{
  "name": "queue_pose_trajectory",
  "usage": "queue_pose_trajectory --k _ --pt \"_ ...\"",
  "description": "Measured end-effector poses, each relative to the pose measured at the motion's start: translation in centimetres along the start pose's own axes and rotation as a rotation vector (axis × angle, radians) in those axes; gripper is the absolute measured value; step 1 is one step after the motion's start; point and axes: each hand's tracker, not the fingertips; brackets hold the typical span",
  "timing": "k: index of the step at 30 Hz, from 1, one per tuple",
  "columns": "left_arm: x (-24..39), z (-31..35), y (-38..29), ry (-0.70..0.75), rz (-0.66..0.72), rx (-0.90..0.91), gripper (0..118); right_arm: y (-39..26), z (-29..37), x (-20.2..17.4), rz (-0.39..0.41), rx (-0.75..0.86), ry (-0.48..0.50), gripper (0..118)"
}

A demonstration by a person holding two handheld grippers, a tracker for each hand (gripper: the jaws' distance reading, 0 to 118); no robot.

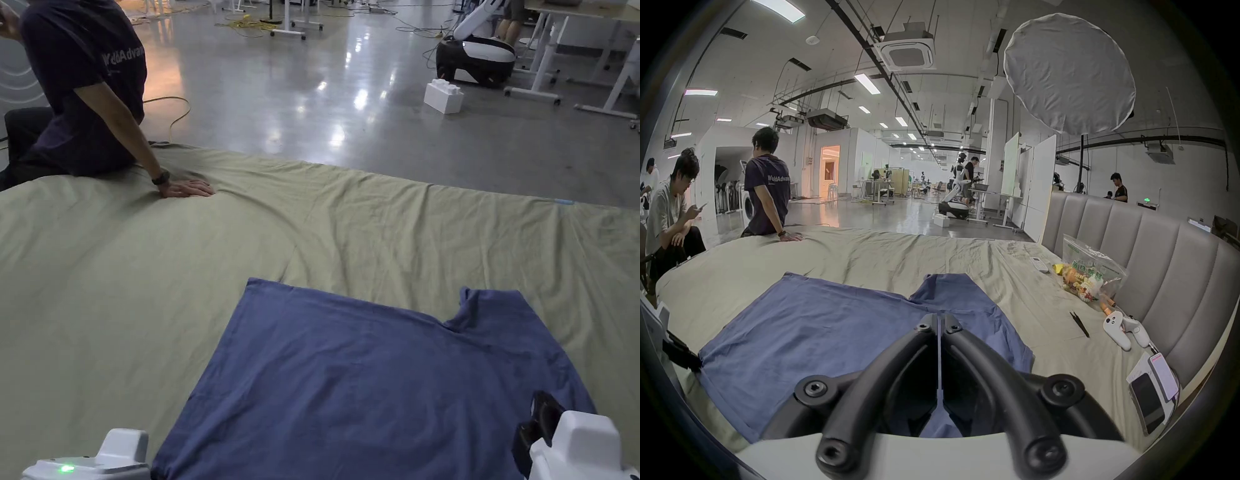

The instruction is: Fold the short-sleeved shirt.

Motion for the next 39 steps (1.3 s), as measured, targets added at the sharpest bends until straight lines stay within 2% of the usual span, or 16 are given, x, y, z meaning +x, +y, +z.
queue_pose_trajectory --k 5,11,15,18,25,29,31,32,33,34,35,37,39 --pt "-0.7 1.4 -0.4 -0.014 -0.001 0.026 7 -0.1 1.8 2.7 0.031 -0.030 0.000 2" --pt "-1.1 3.0 -0.1 -0.028 0.007 0.059 7 -1.7 4.1 7.6 0.022 -0.218 -0.062 4" --pt "-0.8 3.0 0.0 -0.025 -0.027 0.062 7 -4.0 4.9 10.0 -0.003 -0.468 -0.046 46" --pt "-0.9 2.5 -0.1 -0.024 -0.030 0.063 7 -6.7 5.1 10.9 -0.044 -0.599 -0.052 60" --pt "-1.2 1.9 -0.4 -0.027 -0.020 0.050 7 -12.0 4.3 10.2 -0.073 -0.704 -0.076 60" --pt "-1.8 0.3 -0.4 -0.023 -0.027 0.043 7 -13.5 2.8 9.9 -0.130 -0.743 -0.076 60" --pt "-1.6 0.5 -0.3 -0.021 -0.026 0.042 7 -14.0 2.2 9.9 -0.135 -0.744 -0.064 50" --pt "-1.3 0.6 -0.3 -0.021 -0.026 0.042 7 -14.0 2.2 9.7 -0.130 -0.740 -0.060 41" --pt "-1.3 0.6 -0.3 -0.019 -0.026 0.041 7 -13.8 2.1 9.6 -0.105 -0.737 -0.038 21" --pt "-1.3 0.6 -0.4 -0.019 -0.025 0.044 7 -13.0 2.4 9.4 -0.092 -0.723 0.011 13" --pt "-1.4 0.6 -0.4 -0.020 -0.023 0.045 7 -12.8 2.4 9.2 -0.086 -0.734 0.016 13" --pt "-1.5 0.7 -0.4 -0.024 -0.018 0.047 7 -12.3 2.3 8.8 -0.018 -0.756 0.004 11" --pt "-1.4 1.0 -0.5 -0.031 -0.021 0.050 7 -10.6 2.9 8.7 -0.012 -0.772 0.000 11"
